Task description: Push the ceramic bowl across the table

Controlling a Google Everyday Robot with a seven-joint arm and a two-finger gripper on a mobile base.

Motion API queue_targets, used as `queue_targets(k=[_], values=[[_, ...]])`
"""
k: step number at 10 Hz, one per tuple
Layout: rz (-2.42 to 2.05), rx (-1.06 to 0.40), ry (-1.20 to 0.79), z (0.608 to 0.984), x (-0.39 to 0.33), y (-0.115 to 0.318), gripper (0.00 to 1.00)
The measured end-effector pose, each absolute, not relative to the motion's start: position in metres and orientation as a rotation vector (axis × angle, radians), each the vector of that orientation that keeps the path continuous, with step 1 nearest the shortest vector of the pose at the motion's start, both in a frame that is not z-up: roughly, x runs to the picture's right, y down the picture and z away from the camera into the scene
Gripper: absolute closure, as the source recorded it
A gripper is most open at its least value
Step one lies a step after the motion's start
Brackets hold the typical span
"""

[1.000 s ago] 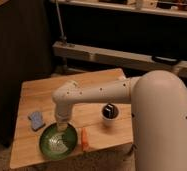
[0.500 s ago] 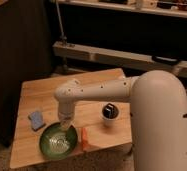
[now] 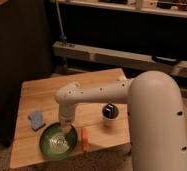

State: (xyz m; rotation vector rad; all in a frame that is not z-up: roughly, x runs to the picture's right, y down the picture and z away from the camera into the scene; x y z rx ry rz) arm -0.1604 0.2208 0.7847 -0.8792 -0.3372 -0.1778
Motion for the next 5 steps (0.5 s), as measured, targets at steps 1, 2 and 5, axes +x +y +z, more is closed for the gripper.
queue_targets(k=[1, 2, 5], values=[[-0.178, -0.877, -0.341, 0.787, -0.163, 0.222, 1.0], [-0.179, -0.877, -0.343, 0.79, -0.165, 0.223, 1.0], [-0.167, -0.871, -0.336, 0.803, -0.173, 0.221, 1.0]])
